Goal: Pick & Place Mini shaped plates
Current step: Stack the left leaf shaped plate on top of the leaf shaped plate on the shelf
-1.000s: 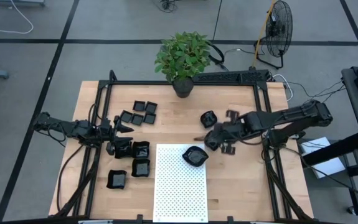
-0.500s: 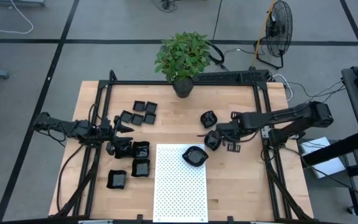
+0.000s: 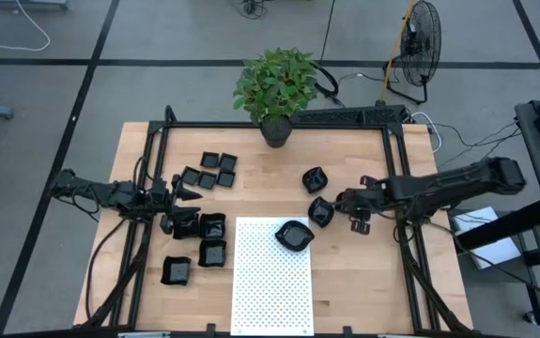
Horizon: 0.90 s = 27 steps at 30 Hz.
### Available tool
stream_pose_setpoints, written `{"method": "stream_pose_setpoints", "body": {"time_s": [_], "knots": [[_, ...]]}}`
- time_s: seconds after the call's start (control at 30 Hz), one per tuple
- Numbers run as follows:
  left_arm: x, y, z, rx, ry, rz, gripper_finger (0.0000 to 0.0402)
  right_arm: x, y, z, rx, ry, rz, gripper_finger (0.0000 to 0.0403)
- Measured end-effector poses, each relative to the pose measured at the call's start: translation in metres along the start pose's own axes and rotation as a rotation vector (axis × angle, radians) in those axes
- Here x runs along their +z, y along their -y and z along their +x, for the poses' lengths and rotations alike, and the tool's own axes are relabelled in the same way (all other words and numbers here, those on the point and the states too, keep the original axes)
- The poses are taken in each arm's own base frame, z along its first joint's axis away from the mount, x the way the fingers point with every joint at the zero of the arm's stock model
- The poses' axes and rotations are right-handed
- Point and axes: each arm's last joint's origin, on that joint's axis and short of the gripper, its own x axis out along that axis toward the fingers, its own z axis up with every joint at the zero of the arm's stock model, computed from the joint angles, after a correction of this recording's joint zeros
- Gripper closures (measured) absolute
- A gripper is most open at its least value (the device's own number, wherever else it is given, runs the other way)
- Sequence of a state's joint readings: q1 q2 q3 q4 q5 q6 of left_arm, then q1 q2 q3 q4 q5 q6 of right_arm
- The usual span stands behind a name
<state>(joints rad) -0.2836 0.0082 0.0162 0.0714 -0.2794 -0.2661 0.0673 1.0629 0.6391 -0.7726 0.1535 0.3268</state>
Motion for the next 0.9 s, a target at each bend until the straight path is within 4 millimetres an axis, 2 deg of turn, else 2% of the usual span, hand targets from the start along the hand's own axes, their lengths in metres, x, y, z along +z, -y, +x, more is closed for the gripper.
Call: {"method": "stream_pose_setpoints", "body": {"time_s": [0.43,0.9], "knots": [[0.000,0.000,0.000,0.000,0.000,0.000,0.0188,-0.018,-0.005,0.022,0.045,0.084,-0.048,0.0298],[0.000,0.000,0.000,0.000,0.000,0.000,0.0188,-0.020,-0.005,0.023,0.043,0.083,-0.052,0.0310]]}}
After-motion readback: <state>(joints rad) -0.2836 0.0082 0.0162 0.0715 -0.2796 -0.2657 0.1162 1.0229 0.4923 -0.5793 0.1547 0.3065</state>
